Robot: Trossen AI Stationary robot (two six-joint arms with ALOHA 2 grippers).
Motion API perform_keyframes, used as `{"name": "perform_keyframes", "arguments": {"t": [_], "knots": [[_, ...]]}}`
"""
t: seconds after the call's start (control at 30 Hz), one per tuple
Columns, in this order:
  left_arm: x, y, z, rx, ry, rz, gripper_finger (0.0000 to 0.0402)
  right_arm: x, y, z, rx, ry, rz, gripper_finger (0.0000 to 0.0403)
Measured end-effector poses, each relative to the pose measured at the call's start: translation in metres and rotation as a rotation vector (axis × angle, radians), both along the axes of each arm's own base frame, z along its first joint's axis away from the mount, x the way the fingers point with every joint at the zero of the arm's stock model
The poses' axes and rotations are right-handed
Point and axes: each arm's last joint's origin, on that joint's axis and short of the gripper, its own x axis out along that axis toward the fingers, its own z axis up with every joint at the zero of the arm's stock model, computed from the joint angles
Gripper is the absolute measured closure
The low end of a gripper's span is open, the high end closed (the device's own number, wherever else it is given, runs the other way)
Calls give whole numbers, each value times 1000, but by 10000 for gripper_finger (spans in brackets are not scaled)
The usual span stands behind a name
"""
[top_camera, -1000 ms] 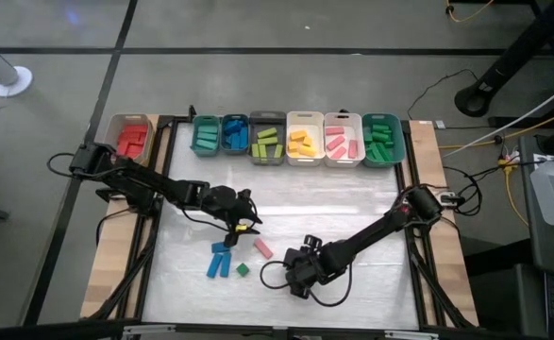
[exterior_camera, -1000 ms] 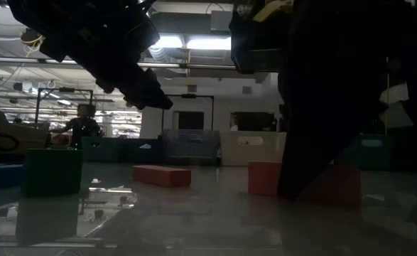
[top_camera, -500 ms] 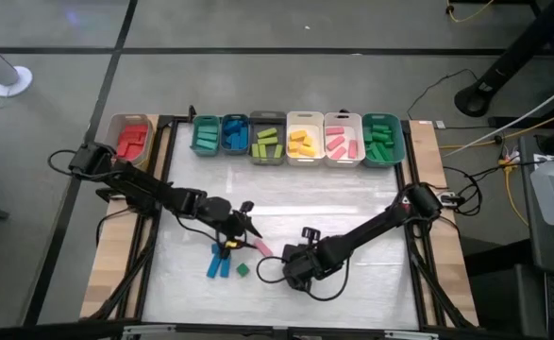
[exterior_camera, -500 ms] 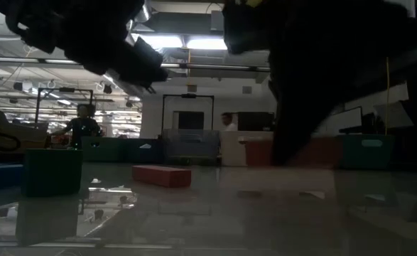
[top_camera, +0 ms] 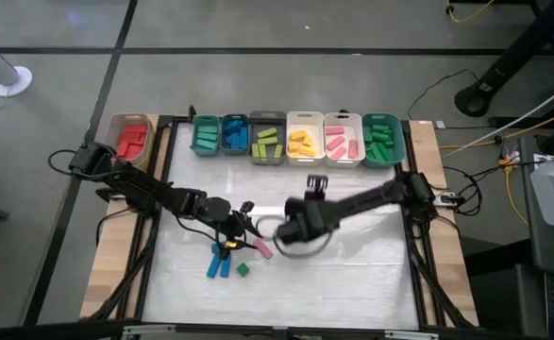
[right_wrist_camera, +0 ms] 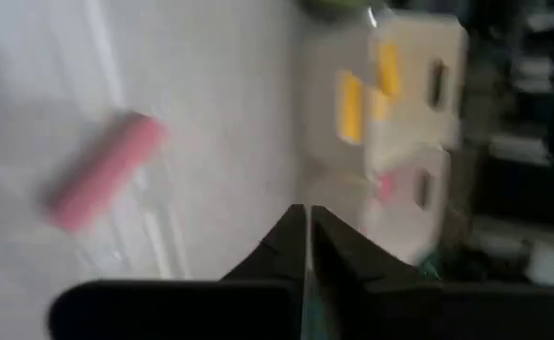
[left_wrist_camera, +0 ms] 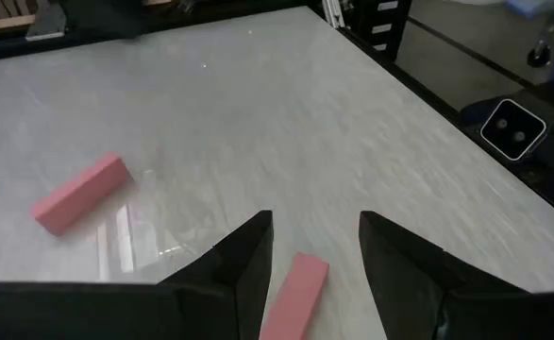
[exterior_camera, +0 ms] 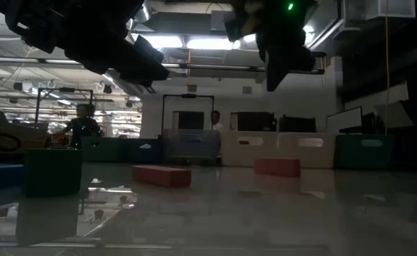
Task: Sort blocks
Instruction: Put the pink block into the right white bin
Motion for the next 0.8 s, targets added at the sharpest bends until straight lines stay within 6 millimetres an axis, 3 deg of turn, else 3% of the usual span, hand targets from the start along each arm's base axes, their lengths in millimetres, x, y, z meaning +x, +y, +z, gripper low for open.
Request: {"name": "perform_keyframes", "arguments": {"t": [0.17,0.33,0.63,0.8], "knots": [[0,0,0,3,0,6,254,2,-39,-1,105,68,-143,391],[0,1,0,28,-6,32,254,10,-55,-9,388,15,-288,369],[0,2,-1,90,-22,20,254,14,-50,-11,705,35,-327,352],[0,2,-1,93,-13,20,254,16,-47,-12,788,13,-358,310]]}}
